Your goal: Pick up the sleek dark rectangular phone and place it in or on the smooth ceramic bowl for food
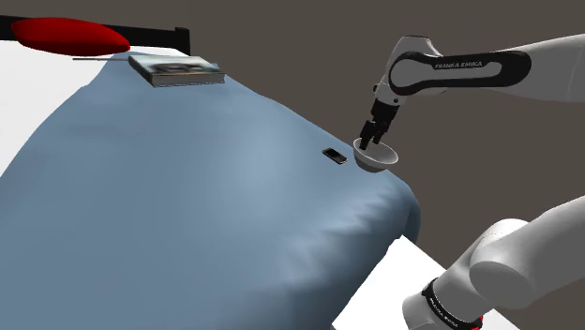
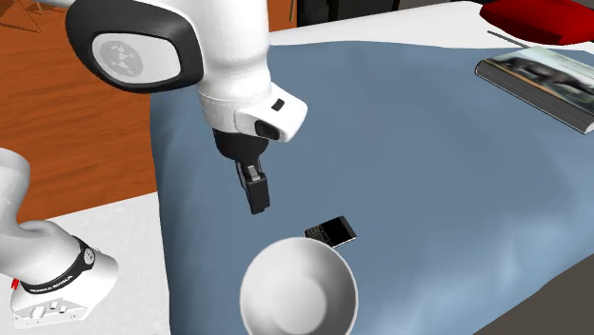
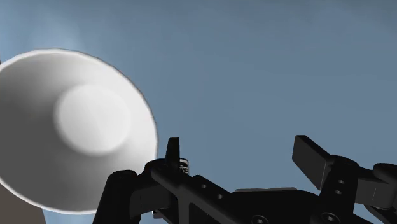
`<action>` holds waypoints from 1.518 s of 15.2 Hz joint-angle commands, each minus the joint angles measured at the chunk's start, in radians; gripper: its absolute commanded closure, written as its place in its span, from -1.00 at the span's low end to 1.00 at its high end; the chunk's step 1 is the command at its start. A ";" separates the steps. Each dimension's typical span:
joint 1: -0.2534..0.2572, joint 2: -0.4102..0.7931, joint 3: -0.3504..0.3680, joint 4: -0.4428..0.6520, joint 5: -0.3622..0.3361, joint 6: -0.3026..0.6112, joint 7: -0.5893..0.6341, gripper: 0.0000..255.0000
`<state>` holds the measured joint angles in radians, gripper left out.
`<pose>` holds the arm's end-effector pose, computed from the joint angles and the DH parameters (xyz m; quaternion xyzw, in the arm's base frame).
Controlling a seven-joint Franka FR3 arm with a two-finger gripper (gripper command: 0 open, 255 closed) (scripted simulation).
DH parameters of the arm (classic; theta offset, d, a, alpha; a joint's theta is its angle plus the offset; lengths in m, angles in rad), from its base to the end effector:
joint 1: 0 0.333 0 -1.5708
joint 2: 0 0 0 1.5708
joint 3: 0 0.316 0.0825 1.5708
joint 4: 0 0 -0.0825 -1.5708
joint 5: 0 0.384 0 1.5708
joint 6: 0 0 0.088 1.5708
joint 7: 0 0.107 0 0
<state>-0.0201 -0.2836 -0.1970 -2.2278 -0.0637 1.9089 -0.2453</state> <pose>0.4506 -0.1089 0.4834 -0.9994 -0.0297 0.0200 0.0021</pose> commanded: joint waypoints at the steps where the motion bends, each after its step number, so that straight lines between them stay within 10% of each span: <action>1: 0.003 0.081 -0.019 0.040 0.017 0.041 -0.047 -1.00; 14: -0.045 0.604 -0.046 0.431 0.190 0.144 -0.341 -1.00; 23: -0.047 0.644 -0.038 0.381 0.205 0.233 -0.350 -1.00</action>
<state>-0.0672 0.3589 -0.2350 -1.8409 0.1403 2.1334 -0.5952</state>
